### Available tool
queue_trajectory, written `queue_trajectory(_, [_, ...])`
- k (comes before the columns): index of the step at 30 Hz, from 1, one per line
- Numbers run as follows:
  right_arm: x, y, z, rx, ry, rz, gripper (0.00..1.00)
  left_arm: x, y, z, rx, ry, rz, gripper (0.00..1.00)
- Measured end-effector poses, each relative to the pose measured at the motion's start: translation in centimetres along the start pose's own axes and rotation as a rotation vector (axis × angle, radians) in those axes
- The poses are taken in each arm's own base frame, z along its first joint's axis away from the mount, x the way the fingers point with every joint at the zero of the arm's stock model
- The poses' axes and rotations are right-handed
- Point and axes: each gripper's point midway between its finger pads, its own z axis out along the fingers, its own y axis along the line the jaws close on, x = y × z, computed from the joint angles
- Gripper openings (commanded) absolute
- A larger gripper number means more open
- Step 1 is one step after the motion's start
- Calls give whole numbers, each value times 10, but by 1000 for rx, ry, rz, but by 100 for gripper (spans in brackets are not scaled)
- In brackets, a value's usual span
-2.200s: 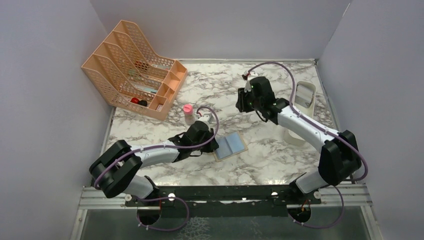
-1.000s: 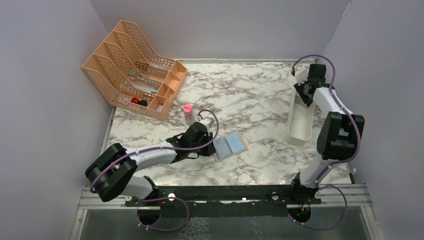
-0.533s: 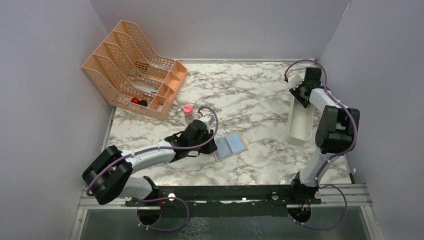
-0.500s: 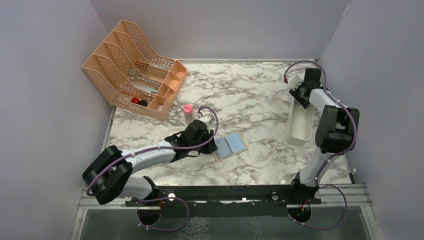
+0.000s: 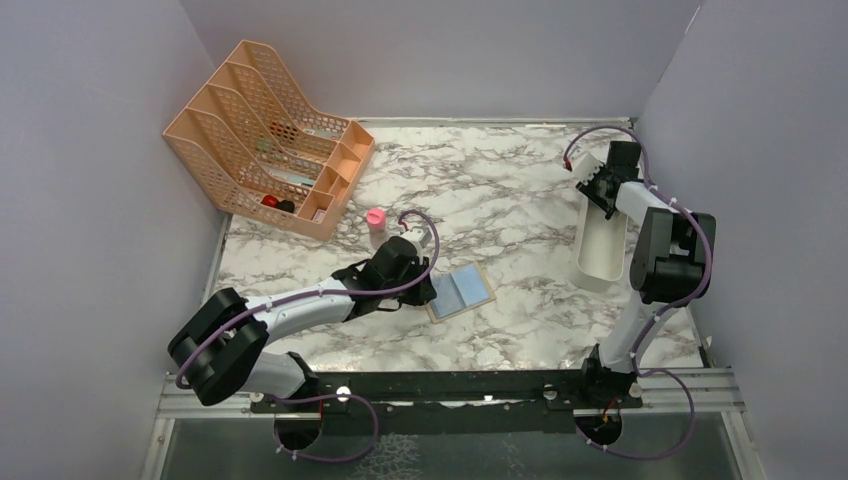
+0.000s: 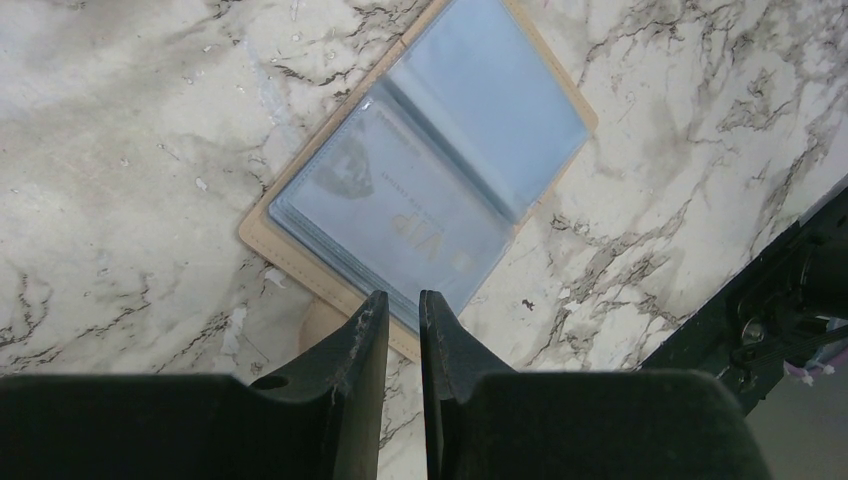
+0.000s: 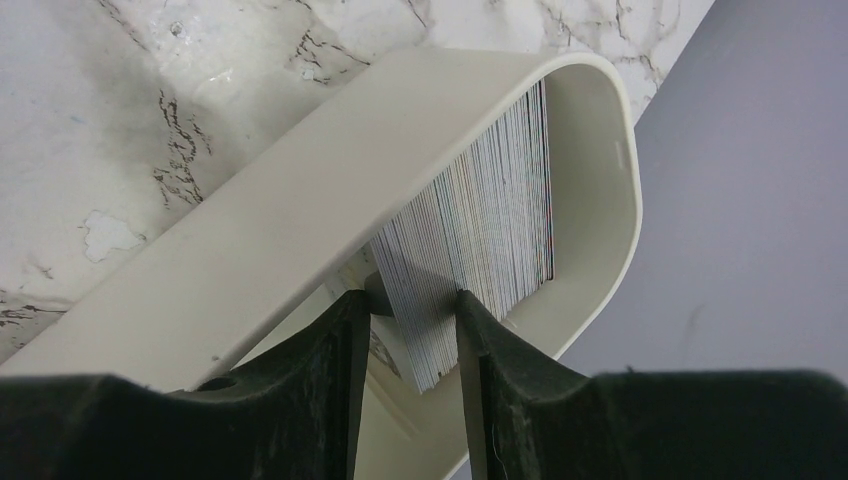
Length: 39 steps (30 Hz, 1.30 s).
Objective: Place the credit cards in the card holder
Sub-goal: Pick up the credit card from the storage box.
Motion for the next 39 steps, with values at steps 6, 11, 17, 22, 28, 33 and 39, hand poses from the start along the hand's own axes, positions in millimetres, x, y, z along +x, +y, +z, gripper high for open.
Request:
queue_trajectory(6, [0, -3, 2, 25, -3, -14, 37, 0, 0, 0, -1, 0, 1, 21])
queue_trajectory(11, [0, -4, 2, 32, -4, -15, 32, 0, 0, 0, -1, 1, 4, 21])
queue_trajectory(17, [-1, -6, 2, 39, -8, -10, 30, 1, 1, 0, -1, 2, 4, 21])
queue_trajectory(22, [-1, -6, 1, 40, -9, -2, 28, 1, 1, 0, -1, 1, 4, 21])
queue_trajectory(28, [-2, -7, 0, 41, -10, 16, 23, 7, 5, 2, -6, 9, 4, 21])
queue_trajectory(33, [-4, -10, -2, 42, -10, 36, 23, 8, 5, 4, -5, 15, 4, 21])
queue_trajectory(39, [-5, -14, -7, 48, -9, 50, 23, 6, 4, 4, 1, 8, 4, 21])
